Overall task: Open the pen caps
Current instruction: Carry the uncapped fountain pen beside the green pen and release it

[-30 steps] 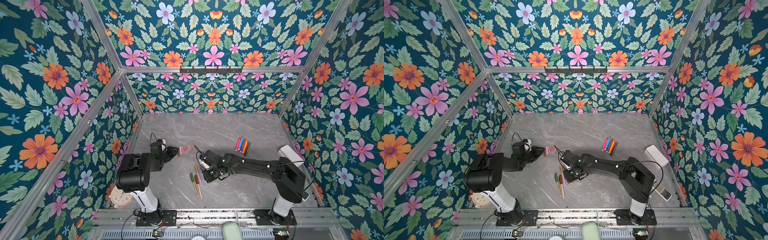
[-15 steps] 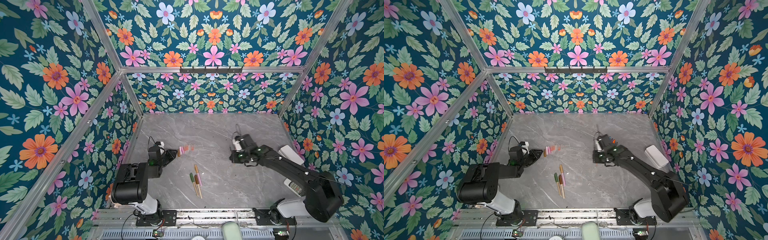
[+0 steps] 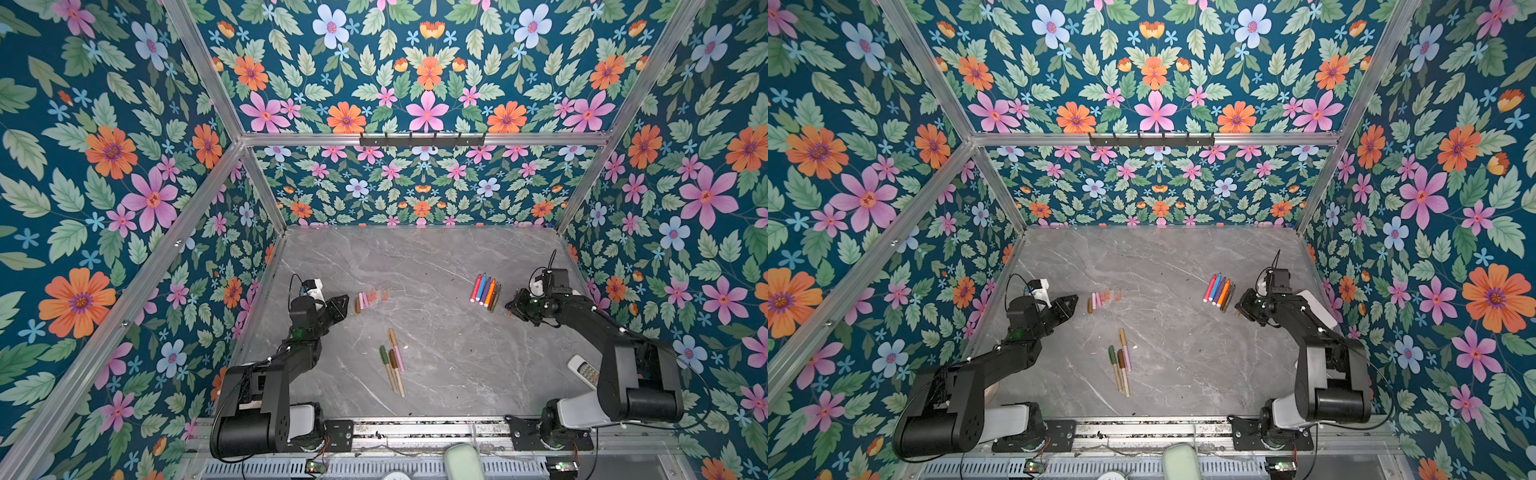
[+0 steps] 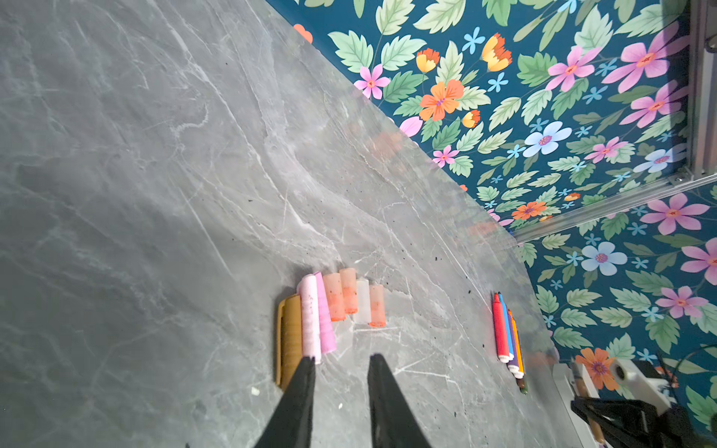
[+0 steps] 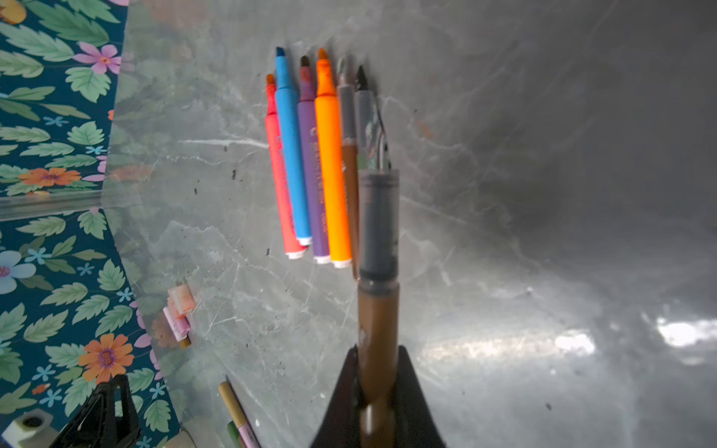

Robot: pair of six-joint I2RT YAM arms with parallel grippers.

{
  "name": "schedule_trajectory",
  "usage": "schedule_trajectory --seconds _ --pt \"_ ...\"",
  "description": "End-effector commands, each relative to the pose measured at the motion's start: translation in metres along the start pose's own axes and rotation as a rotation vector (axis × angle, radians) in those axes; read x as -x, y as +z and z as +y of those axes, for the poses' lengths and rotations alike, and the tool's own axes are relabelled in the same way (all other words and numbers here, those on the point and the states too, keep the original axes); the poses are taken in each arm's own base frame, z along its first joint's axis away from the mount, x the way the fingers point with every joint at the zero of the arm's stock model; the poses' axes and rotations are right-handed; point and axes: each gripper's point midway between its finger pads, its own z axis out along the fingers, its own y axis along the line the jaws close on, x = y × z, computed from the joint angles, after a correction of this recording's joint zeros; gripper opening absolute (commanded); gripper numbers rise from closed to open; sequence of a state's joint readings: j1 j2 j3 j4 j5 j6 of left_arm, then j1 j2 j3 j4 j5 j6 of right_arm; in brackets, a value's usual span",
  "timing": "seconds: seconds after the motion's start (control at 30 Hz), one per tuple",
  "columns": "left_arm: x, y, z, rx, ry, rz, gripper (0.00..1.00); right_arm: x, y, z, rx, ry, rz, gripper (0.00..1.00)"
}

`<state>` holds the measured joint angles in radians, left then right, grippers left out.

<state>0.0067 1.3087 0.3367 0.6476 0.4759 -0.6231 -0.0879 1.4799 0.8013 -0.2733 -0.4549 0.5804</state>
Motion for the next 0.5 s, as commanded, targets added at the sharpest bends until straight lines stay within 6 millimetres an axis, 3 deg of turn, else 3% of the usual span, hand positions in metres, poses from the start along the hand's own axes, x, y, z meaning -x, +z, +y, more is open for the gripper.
schedule_trajectory --seconds 0.0,0.3,0.47 --pt "-0.003 0.000 -0.004 -0.027 -0.011 0.012 0.28 0.009 0.012 0.013 0.076 -0.056 0.020 0.00" --pt "-0.003 0.001 -0.006 -0.040 -0.021 0.017 0.28 0.002 0.046 -0.008 0.040 -0.003 0.108 0.00" --pt "-0.004 0.002 -0.005 -0.038 -0.022 0.020 0.28 0.000 0.050 -0.010 0.046 0.003 0.121 0.22"
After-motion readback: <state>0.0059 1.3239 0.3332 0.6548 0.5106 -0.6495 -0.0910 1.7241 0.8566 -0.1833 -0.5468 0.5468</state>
